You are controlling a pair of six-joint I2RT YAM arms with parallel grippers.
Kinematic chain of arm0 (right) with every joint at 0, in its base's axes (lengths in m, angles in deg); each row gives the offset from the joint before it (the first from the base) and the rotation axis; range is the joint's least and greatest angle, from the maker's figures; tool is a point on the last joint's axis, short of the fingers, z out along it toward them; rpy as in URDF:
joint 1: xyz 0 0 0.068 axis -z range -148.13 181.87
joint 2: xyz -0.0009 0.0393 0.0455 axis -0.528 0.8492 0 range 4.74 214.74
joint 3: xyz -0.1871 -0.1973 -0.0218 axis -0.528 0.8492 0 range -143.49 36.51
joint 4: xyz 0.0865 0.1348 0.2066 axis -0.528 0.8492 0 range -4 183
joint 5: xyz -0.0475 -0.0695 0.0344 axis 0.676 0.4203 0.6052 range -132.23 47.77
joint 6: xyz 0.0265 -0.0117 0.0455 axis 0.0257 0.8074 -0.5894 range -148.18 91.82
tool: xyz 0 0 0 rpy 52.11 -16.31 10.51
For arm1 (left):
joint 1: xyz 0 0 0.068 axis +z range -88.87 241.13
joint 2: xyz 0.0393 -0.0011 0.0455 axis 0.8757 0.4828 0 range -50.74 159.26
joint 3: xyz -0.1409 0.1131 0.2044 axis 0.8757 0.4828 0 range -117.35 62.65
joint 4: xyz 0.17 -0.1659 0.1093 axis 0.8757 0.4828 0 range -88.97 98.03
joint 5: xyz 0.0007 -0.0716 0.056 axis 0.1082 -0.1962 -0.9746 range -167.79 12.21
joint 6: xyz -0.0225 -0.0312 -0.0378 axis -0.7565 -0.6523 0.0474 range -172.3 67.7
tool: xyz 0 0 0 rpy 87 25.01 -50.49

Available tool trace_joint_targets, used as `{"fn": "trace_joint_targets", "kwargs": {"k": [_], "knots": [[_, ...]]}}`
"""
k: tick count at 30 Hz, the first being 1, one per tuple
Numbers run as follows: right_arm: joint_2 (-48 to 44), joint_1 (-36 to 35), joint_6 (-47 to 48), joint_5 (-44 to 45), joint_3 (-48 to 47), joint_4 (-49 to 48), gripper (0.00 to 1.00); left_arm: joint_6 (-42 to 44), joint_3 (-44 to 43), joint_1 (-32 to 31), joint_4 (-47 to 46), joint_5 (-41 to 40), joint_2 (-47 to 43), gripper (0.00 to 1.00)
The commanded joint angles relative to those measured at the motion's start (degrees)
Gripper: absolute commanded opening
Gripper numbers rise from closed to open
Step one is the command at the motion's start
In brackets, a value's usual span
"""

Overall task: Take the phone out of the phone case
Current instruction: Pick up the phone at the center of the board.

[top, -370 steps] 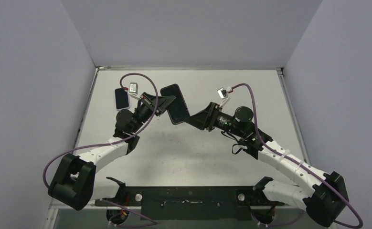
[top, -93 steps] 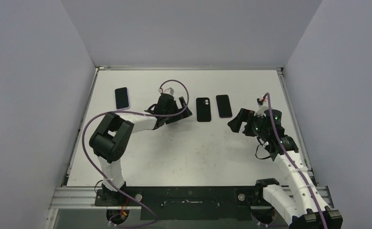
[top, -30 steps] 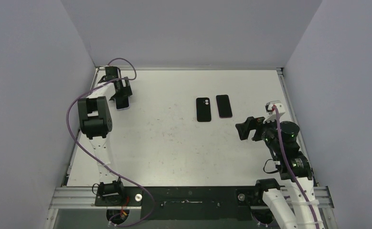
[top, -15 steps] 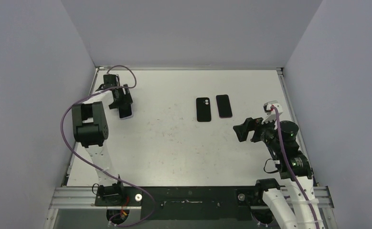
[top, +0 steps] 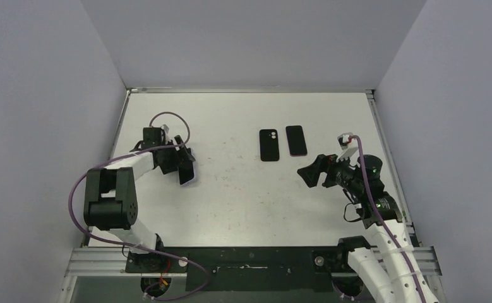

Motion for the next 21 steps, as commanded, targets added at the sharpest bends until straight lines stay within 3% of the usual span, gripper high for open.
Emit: {"fn": "trace_joint_targets", "kwargs": {"k": [1, 9, 14, 21], "knots": [[1.88, -1.55, -4.09, -2.2, 1.44, -7.16, 1.0, -8.0, 6.09, -4.72, -4.84, 5.45, -6.81, 0.13], [6.16, -9.22, -10.44, -1.72, 4.64, -16.16, 1.0, -23.32, 18.68, -13.48, -16.14, 6.24, -17.68, 0.0], [8.2, -16.78, -15.72, 1.12, 8.26, -26.88, 1.0, -31.91, 23.29, -17.27, -20.06, 3.99, -24.28, 0.0], [17.28, -30.5, -17.46, 11.25, 5.53, -31.45, 0.98, -43.48, 29.4, -22.06, -26.41, -0.31, -31.09, 0.0]]}}
